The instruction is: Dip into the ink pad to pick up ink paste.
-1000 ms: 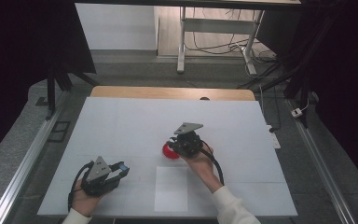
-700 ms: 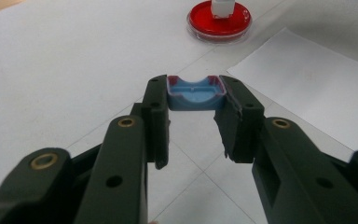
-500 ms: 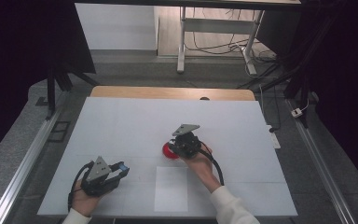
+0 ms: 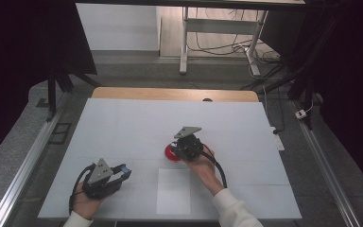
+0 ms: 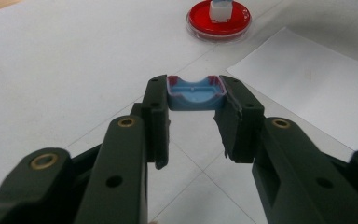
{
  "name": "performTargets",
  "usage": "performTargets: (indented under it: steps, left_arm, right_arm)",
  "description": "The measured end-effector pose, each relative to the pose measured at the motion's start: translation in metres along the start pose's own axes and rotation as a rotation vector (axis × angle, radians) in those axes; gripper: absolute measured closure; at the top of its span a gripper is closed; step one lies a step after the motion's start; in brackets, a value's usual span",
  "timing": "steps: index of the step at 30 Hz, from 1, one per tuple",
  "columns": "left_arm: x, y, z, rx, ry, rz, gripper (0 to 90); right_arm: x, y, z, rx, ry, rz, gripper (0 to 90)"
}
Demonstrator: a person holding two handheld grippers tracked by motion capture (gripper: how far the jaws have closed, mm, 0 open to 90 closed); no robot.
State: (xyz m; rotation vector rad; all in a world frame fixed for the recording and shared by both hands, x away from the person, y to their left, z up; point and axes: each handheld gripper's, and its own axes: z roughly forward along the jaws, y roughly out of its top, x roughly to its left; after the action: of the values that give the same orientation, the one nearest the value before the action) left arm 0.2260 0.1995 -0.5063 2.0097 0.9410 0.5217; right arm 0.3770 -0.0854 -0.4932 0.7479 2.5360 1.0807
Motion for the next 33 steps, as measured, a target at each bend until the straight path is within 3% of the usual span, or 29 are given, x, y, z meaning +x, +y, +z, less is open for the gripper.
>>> performTargets:
  steps: [11, 17, 33]
  left_arm:
    - [0.0001, 0.0, 0.0002, 0.001, 0.0, 0.0, 65.4]
    - [0.0003, -0.0002, 0.0001, 0.001, 0.0, -0.001, 65.4]
    - [0.0016, -0.0006, 0.0001, -0.001, 0.004, -0.006, 65.4]
  right_arm:
    - [-0.0027, -0.0018, 0.0021, 0.024, 0.007, 0.037, 75.1]
    - [0.0001, -0.0012, 0.0023, 0.031, -0.011, 0.022, 75.1]
    - [-0.001, -0.0023, -0.0001, -0.007, -0.001, 0.031, 75.1]
